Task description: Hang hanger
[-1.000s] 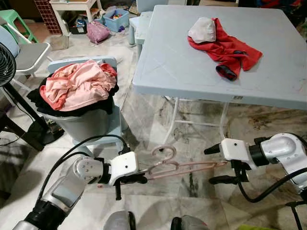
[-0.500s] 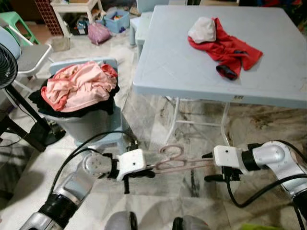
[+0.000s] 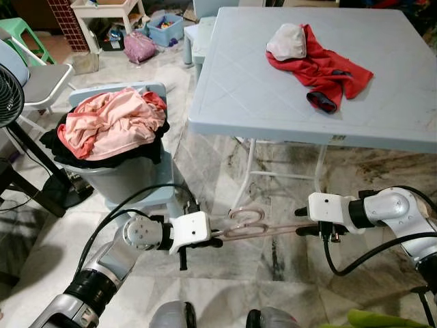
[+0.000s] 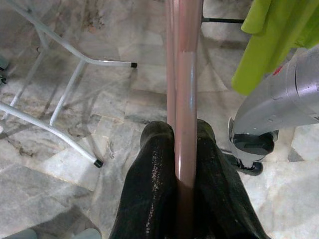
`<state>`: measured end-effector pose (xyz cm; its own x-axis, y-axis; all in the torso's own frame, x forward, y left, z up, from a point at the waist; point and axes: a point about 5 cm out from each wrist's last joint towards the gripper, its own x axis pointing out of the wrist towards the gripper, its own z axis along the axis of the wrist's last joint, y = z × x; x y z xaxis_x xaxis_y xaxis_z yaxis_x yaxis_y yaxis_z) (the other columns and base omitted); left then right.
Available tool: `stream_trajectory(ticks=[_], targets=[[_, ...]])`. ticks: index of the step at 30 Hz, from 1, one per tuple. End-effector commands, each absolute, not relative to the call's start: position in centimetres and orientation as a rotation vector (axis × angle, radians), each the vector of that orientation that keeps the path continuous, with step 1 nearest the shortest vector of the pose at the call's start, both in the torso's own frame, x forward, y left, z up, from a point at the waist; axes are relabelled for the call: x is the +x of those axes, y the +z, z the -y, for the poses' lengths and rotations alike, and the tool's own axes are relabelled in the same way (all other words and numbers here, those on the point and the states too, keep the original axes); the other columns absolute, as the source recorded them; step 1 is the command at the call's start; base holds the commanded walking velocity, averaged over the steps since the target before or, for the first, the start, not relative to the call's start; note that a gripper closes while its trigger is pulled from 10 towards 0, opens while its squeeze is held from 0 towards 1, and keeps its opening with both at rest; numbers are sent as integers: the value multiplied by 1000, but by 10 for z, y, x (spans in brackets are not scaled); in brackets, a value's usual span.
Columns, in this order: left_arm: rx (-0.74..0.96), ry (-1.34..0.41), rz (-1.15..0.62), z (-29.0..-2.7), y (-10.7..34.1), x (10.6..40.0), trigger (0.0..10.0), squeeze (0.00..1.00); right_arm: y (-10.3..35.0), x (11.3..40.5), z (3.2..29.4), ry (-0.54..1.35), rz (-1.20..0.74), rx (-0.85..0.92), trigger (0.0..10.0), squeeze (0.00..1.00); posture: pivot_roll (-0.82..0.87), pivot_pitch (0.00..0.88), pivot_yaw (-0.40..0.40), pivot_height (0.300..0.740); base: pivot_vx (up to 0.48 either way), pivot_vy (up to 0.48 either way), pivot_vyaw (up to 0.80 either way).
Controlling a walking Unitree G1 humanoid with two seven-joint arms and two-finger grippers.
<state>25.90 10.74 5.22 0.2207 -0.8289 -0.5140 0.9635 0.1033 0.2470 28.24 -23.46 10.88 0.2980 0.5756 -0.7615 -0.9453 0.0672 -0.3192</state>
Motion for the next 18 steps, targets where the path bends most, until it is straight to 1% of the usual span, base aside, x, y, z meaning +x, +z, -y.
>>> stream_trajectory(ticks=[1, 14, 18], targets=[[618, -1347, -254, -107, 54, 262, 10000, 0, 115, 285, 236, 1210, -487, -928, 0, 0, -55, 87, 65, 740, 0, 0, 0], [630, -1332, -239, -107, 52, 265, 10000, 0, 114, 280, 233, 1256, -507, -912, 0, 0, -55, 79, 61, 740, 0, 0, 0], [638, -1326, -239, -108, 52, 266, 10000, 0, 114, 281, 236, 1244, -515, -916, 0, 0, -55, 78, 60, 740, 0, 0, 0]])
